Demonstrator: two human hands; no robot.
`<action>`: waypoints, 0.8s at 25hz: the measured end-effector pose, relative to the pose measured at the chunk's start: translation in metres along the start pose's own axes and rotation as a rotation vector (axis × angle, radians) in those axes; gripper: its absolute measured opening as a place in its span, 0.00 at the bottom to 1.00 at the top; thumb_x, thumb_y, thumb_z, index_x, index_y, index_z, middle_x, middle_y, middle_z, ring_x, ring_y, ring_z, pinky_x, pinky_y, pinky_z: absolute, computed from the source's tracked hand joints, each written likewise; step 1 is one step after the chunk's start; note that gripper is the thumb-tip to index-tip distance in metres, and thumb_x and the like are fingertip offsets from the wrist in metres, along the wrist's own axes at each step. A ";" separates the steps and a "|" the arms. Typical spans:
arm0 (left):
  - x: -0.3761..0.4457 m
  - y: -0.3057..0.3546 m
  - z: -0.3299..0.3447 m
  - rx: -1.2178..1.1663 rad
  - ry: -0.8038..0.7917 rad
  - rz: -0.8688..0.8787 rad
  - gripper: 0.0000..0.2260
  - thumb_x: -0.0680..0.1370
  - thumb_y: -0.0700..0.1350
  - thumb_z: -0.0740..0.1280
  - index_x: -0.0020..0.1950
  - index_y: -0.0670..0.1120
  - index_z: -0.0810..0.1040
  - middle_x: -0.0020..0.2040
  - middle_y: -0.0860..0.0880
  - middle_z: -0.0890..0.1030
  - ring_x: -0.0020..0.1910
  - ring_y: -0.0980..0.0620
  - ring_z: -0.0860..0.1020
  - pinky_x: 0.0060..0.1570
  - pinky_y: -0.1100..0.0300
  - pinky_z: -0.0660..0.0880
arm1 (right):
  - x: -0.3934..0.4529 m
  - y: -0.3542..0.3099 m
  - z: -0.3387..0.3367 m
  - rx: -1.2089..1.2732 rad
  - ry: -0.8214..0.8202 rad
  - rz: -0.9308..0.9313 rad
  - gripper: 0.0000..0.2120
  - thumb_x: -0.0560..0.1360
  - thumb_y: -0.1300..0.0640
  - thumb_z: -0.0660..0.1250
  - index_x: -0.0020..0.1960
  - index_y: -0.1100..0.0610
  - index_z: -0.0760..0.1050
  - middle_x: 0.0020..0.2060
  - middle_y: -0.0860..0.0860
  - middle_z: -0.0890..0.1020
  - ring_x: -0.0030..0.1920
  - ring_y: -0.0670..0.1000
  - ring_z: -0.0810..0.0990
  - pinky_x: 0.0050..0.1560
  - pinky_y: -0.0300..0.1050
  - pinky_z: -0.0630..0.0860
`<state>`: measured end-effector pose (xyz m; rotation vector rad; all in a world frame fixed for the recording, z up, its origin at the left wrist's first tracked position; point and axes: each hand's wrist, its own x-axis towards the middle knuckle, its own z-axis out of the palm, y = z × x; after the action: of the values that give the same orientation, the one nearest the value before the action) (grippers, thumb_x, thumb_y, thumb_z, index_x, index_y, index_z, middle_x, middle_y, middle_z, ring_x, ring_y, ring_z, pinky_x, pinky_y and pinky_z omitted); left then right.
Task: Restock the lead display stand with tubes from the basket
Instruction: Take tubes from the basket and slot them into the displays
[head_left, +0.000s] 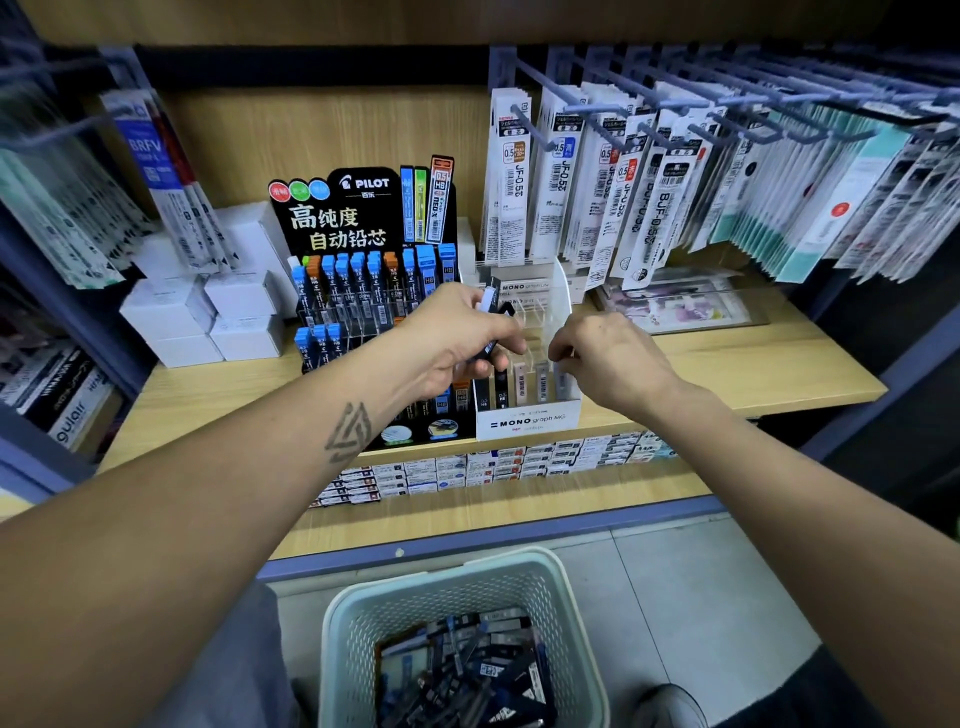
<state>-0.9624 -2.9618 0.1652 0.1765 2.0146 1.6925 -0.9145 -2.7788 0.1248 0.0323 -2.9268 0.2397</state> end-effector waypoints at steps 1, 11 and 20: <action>0.000 -0.001 0.000 0.003 0.000 -0.002 0.10 0.78 0.33 0.68 0.58 0.36 0.73 0.46 0.35 0.84 0.23 0.53 0.74 0.17 0.66 0.65 | -0.001 -0.001 0.000 -0.021 0.000 0.007 0.08 0.76 0.61 0.69 0.52 0.52 0.83 0.52 0.52 0.83 0.52 0.58 0.80 0.49 0.51 0.78; -0.002 -0.002 0.003 0.015 -0.013 -0.012 0.13 0.79 0.34 0.68 0.63 0.33 0.72 0.45 0.36 0.84 0.24 0.53 0.74 0.18 0.66 0.66 | 0.001 -0.001 0.010 -0.145 0.027 0.044 0.11 0.75 0.60 0.69 0.52 0.47 0.82 0.49 0.52 0.84 0.49 0.58 0.81 0.44 0.49 0.79; -0.003 -0.005 0.000 -0.008 -0.139 -0.061 0.09 0.79 0.36 0.70 0.57 0.37 0.75 0.37 0.38 0.83 0.25 0.53 0.75 0.18 0.66 0.67 | 0.008 -0.010 -0.011 0.588 0.116 0.224 0.05 0.74 0.63 0.72 0.46 0.54 0.84 0.40 0.50 0.85 0.41 0.50 0.83 0.45 0.45 0.78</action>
<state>-0.9590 -2.9638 0.1613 0.2220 1.8920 1.6051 -0.9198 -2.7868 0.1387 -0.2130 -2.6355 1.0846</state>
